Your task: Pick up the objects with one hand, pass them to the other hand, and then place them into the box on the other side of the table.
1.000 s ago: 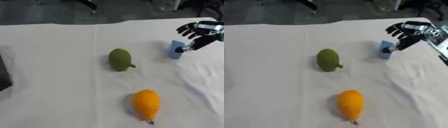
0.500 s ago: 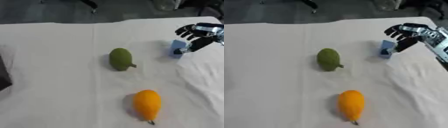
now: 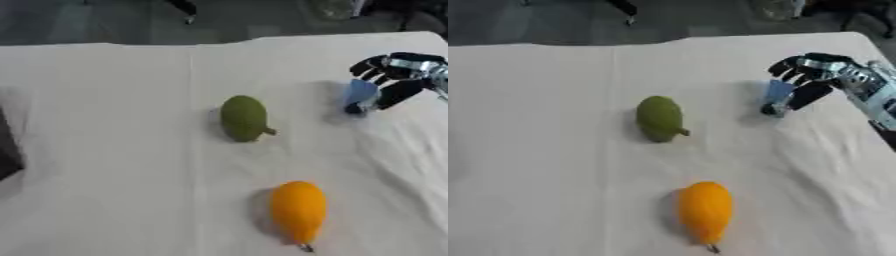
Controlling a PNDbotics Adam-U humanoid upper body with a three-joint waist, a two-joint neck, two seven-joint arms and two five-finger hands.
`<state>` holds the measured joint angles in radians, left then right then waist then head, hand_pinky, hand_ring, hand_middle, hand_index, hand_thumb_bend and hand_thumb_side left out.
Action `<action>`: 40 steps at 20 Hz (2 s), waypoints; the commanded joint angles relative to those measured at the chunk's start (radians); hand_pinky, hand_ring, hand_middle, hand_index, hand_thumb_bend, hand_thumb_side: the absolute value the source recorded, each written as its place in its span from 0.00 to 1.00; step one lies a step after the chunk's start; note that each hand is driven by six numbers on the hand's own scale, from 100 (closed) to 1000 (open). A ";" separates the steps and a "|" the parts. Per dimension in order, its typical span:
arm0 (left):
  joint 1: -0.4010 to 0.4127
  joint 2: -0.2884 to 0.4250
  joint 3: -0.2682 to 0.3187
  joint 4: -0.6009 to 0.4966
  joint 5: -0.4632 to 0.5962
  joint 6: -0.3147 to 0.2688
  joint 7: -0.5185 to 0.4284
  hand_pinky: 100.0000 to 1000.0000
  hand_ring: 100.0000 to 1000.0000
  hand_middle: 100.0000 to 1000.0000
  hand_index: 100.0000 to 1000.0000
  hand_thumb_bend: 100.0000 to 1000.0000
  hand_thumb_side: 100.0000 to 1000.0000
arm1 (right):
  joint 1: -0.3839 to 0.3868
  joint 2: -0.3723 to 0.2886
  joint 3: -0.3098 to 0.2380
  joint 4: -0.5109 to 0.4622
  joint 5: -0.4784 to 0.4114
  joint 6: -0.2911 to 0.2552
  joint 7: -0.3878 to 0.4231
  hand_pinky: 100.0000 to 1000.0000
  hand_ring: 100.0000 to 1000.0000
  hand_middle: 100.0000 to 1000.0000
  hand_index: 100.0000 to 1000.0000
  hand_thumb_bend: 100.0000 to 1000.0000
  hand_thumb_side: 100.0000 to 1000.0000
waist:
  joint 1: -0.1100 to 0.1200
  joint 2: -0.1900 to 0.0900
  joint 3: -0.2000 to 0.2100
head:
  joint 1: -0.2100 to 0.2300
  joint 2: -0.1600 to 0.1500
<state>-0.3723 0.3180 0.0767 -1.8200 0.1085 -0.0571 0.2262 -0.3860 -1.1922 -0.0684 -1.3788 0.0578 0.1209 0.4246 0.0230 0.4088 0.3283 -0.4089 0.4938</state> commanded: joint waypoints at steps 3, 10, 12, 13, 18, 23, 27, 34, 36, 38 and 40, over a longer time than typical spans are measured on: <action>-0.009 0.017 0.008 -0.016 0.002 -0.002 0.001 0.80 0.72 0.81 0.82 0.55 0.55 | 0.007 -0.031 -0.027 0.012 0.017 -0.005 -0.010 0.85 0.89 0.84 0.89 0.53 0.20 | 0.001 0.000 0.000 | -0.005 -0.017; -0.008 0.018 0.009 -0.017 0.002 -0.002 0.002 0.80 0.72 0.81 0.82 0.54 0.55 | 0.048 -0.037 -0.047 0.003 0.022 -0.008 -0.015 0.85 0.89 0.84 0.88 0.46 0.16 | 0.002 0.003 -0.002 | -0.003 -0.019; -0.008 0.018 0.010 -0.017 0.002 -0.002 0.002 0.80 0.71 0.81 0.82 0.54 0.55 | 0.051 -0.038 -0.049 0.001 0.022 -0.006 -0.013 0.85 0.89 0.84 0.88 0.45 0.14 | 0.002 0.003 -0.002 | -0.004 -0.017; -0.009 0.018 0.010 -0.017 0.002 -0.002 0.002 0.80 0.71 0.81 0.82 0.54 0.55 | 0.052 -0.038 -0.050 0.001 0.022 -0.005 -0.012 0.85 0.89 0.84 0.88 0.44 0.14 | 0.002 0.003 -0.003 | -0.005 -0.017; -0.009 0.018 0.010 -0.016 0.002 -0.002 0.002 0.80 0.71 0.81 0.82 0.54 0.55 | 0.054 -0.037 -0.052 0.000 0.016 -0.003 -0.013 0.85 0.88 0.82 0.87 0.44 0.13 | 0.003 0.005 -0.003 | -0.006 -0.017; -0.009 0.016 0.011 -0.016 0.004 -0.002 0.002 0.80 0.71 0.80 0.82 0.54 0.56 | 0.051 -0.035 -0.049 -0.005 -0.016 0.004 -0.028 0.84 0.87 0.77 0.83 0.44 0.12 | 0.005 0.007 -0.002 | -0.008 -0.019; -0.009 0.015 0.011 -0.016 0.004 -0.002 0.003 0.80 0.71 0.80 0.82 0.54 0.56 | 0.050 -0.035 -0.046 -0.009 -0.039 0.010 -0.038 0.84 0.86 0.74 0.79 0.43 0.09 | 0.004 0.010 -0.002 | -0.009 -0.018; -0.007 0.014 0.013 -0.015 0.004 -0.002 0.004 0.80 0.71 0.80 0.82 0.53 0.56 | 0.050 -0.035 -0.046 -0.010 -0.022 0.017 -0.036 0.84 0.84 0.67 0.71 0.39 0.01 | 0.003 0.011 -0.001 | -0.010 -0.016; -0.007 0.013 0.013 -0.015 0.004 -0.002 0.004 0.80 0.71 0.80 0.82 0.53 0.56 | 0.049 -0.035 -0.045 -0.011 -0.021 0.016 -0.035 0.84 0.84 0.64 0.69 0.38 0.00 | 0.003 0.011 -0.001 | -0.011 -0.015; -0.006 0.013 0.013 -0.015 0.004 -0.002 0.004 0.80 0.71 0.80 0.82 0.53 0.56 | 0.049 -0.035 -0.045 -0.013 -0.021 0.014 -0.033 0.83 0.83 0.62 0.66 0.37 0.00 | 0.003 0.010 -0.001 | -0.011 -0.013; -0.005 0.014 0.013 -0.015 0.004 -0.002 0.004 0.80 0.71 0.80 0.82 0.53 0.56 | 0.048 -0.035 -0.044 -0.019 -0.023 0.013 -0.032 0.84 0.82 0.59 0.63 0.35 0.00 | 0.003 0.009 -0.001 | -0.011 -0.012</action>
<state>-0.3718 0.3151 0.0772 -1.8201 0.1134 -0.0574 0.2269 -0.3296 -1.1920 -0.1026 -1.3829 0.0344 0.1352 0.3904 0.0230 0.4249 0.3270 -0.4176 0.4891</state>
